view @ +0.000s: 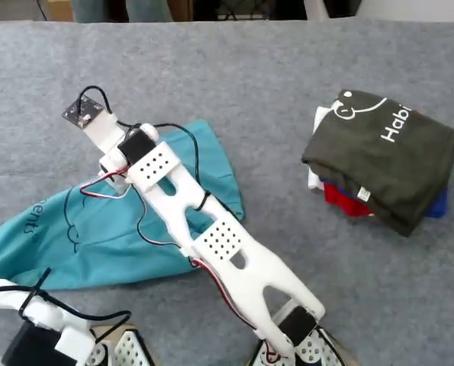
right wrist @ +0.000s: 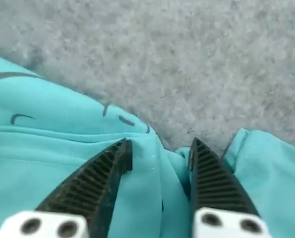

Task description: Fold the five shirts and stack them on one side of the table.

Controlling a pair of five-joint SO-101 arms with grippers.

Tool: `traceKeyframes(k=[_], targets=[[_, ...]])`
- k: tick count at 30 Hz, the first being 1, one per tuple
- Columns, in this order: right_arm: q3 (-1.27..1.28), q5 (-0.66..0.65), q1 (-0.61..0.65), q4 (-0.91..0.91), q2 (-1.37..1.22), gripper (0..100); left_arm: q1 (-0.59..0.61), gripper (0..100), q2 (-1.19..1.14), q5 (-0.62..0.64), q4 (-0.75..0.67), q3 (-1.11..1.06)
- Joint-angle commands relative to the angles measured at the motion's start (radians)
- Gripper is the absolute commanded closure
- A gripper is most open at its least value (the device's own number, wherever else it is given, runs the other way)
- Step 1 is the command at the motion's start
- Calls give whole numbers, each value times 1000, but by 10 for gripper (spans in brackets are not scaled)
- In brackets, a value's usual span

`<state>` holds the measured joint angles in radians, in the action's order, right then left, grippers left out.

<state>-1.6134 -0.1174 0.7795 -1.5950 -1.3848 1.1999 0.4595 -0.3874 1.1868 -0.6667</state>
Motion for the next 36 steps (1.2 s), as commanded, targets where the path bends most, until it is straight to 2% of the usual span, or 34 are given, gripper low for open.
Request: traceKeyframes(k=[1,9,13,15,24,36], targets=[[-16,-8,-17,14,10,796,2,971,34,-8,-3,10],[-15,-8,-12,9,7,811,1,971,34,-8,-3,12],[-15,-14,-12,12,7,945,1,971,34,-8,-3,12],[-15,-63,-12,8,8,986,1,971,34,-8,-3,12],[-62,-81,-37,-18,35,982,1,971,34,-8,-3,13],[-59,-83,-101,-75,298,985,-12,971,23,-3,-8,70]])
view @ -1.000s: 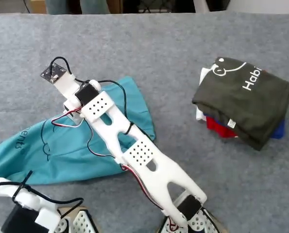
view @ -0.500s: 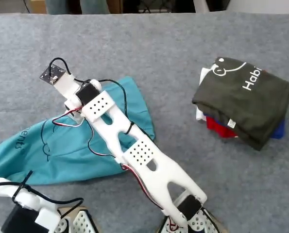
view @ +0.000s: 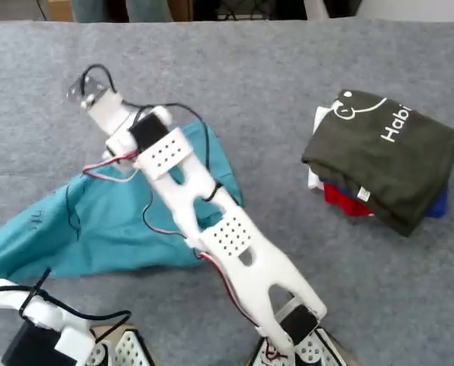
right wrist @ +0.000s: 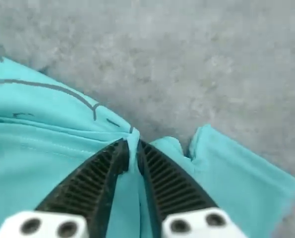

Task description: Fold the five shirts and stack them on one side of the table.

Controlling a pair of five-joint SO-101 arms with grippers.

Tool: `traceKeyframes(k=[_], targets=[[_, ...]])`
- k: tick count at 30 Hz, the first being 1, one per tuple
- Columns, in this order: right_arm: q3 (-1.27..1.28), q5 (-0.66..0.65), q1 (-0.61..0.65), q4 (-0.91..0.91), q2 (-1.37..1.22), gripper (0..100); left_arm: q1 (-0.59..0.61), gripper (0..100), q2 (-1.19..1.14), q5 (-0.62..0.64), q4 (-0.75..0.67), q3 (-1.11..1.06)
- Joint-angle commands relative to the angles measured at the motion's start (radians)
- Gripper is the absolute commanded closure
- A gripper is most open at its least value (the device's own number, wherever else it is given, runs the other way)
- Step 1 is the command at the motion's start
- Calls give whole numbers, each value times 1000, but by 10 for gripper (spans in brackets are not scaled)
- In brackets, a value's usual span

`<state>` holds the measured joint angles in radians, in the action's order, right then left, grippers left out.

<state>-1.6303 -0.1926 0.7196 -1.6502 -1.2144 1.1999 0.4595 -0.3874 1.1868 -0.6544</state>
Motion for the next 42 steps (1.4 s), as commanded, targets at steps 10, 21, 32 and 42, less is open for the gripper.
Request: traceKeyframes(k=[10,21,32,42], targets=[[-41,-9,-241,-115,332,985,-12,971,21,-2,-12,61],[314,-31,-282,-118,587,984,-13,971,23,-2,-14,59],[1092,-32,94,121,720,799,-10,971,32,-6,-12,51],[1372,-32,38,324,645,832,-13,971,23,-6,-14,51]])
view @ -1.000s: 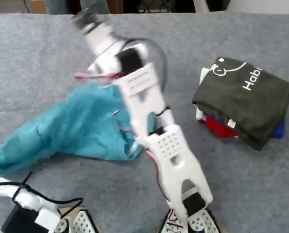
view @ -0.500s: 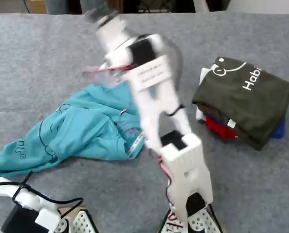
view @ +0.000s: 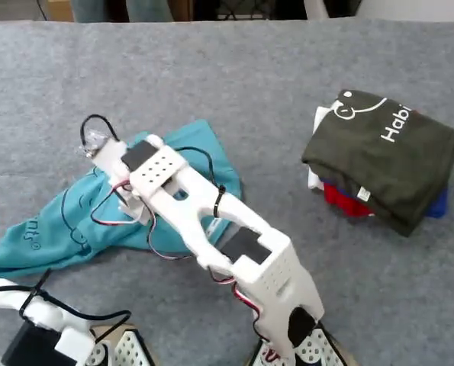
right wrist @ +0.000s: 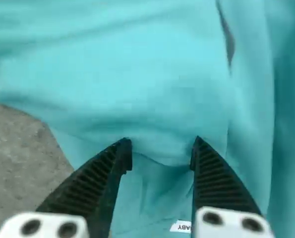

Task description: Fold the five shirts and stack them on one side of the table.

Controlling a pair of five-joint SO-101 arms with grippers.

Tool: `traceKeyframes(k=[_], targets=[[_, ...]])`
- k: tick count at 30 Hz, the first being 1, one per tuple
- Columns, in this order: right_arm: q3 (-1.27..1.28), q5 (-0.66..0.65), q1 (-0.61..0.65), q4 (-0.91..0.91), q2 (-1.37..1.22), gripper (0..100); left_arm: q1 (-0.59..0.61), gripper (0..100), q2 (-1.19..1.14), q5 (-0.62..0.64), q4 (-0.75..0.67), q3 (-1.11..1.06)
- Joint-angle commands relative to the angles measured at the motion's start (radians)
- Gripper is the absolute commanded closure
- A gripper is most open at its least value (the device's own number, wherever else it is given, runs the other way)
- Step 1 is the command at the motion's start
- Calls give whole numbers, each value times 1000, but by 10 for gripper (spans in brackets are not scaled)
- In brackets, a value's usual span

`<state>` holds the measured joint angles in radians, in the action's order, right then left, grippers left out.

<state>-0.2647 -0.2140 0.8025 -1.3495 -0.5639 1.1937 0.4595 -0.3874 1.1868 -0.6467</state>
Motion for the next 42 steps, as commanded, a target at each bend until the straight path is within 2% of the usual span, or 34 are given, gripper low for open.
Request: traceKeyframes(k=[1,3,17,23,26,28,32,37,42], targets=[[7,-11,-54,21,-19,873,-7,971,23,-6,-14,45],[5,-11,-68,11,-30,980,-7,971,23,-8,-37,41],[-16,-2,-89,-413,51,984,-8,971,23,-8,-75,31],[263,3,-35,-356,170,981,-22,971,23,-8,-74,36],[404,94,-34,-244,275,960,-35,971,28,-8,-71,30],[450,141,-34,-204,354,898,-39,971,28,-8,-68,27],[453,169,-35,-206,466,779,-39,971,26,-6,-68,27],[389,169,-35,-198,501,773,-39,971,28,-6,-68,27],[200,169,-35,-150,351,773,-38,971,29,-6,-68,27]])
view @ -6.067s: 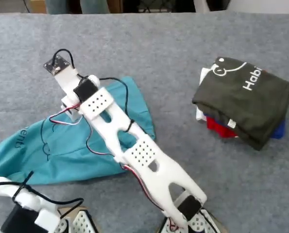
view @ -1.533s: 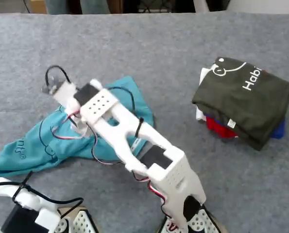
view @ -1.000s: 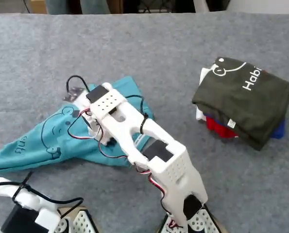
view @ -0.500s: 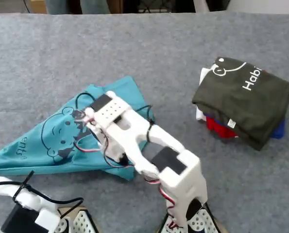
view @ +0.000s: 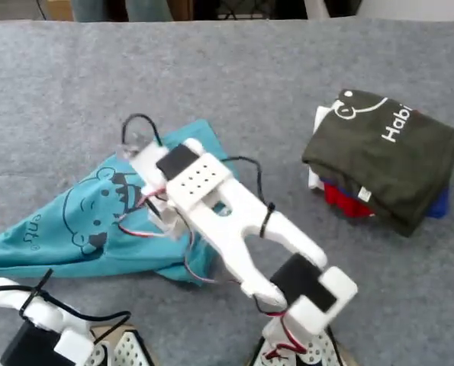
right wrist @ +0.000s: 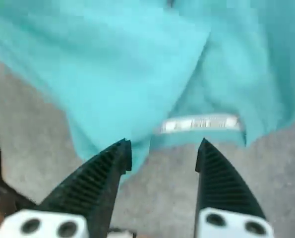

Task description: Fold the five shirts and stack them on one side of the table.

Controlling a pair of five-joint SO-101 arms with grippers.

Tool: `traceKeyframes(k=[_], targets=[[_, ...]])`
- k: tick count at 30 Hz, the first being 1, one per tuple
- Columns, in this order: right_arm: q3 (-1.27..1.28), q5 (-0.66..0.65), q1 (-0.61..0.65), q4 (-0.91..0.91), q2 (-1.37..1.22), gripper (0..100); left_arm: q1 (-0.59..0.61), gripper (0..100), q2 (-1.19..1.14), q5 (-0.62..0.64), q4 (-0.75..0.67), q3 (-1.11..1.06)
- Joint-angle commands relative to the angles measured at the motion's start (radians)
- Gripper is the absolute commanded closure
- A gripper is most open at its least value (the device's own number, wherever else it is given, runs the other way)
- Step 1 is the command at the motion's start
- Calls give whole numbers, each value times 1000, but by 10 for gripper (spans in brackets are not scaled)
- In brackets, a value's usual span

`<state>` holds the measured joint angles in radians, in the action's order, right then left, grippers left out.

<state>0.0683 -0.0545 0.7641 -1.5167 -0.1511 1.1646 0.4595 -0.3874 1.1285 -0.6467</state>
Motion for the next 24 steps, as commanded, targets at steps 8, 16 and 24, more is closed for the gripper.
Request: traceKeyframes(k=[8,16,24], targets=[[-588,8,-15,-114,-472,773,-5,971,32,-6,-9,27],[-938,8,-101,-249,-739,836,-4,971,25,-8,-17,27],[-943,9,-57,-250,-723,910,-4,971,28,-8,-17,27]])
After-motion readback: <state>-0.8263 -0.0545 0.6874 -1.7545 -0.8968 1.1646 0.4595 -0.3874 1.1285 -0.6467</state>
